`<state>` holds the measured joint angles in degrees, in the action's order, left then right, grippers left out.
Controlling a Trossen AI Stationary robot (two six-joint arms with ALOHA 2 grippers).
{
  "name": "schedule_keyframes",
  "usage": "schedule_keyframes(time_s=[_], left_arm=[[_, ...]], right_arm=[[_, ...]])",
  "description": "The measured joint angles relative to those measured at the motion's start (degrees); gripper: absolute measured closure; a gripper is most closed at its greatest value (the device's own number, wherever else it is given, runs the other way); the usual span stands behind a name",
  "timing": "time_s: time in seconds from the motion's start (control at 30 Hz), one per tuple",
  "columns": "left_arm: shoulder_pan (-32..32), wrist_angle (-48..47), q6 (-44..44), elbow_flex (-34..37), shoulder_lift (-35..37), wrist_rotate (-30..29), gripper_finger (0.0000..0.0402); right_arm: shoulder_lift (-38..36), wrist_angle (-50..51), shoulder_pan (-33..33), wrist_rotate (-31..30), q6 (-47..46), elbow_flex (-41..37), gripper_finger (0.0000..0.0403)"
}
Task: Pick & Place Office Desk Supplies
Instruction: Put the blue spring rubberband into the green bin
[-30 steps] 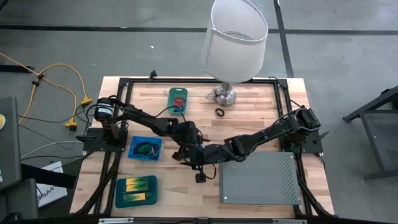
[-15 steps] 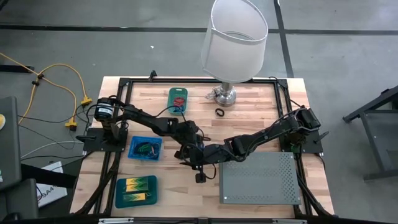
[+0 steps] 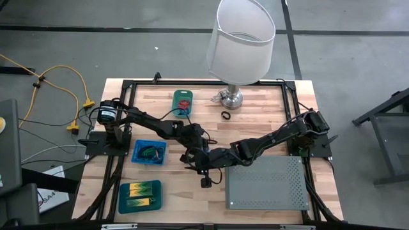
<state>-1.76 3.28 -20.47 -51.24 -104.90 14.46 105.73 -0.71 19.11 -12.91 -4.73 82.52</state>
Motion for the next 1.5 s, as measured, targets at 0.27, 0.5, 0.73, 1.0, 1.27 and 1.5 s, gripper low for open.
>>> schedule_keyframes(time_s=[0.27,0.5,0.73,1.0,1.27,1.5], left_arm=[[0.0,0.14,0.53,0.0,0.0,0.17,0.0368],[0.03,-0.58,0.83,0.18,1.36,-1.4,0.0369],[-0.91,-1.24,-1.75,0.23,7.26,-6.48,0.037],[-0.87,-3.61,-2.21,0.2,11.39,-9.89,0.037],[-2.59,-5.07,0.68,0.15,11.87,-10.36,0.037],[-10.41,-7.15,1.92,0.11,14.5,-10.58,0.037]], right_arm=[[0.0,0.0,0.0,0.0,0.0,0.0,0.0334],[0.0,0.0,0.0,0.02,-0.01,0.0,0.0334],[0.0,0.0,0.0,0.02,-0.02,0.0,0.0334],[0.0,-0.02,0.0,0.02,-0.02,0.01,0.0334],[0.0,0.0,0.02,0.02,-0.02,0.0,0.0334],[0.0,-0.07,0.0,0.01,-0.02,0.02,0.0334]])
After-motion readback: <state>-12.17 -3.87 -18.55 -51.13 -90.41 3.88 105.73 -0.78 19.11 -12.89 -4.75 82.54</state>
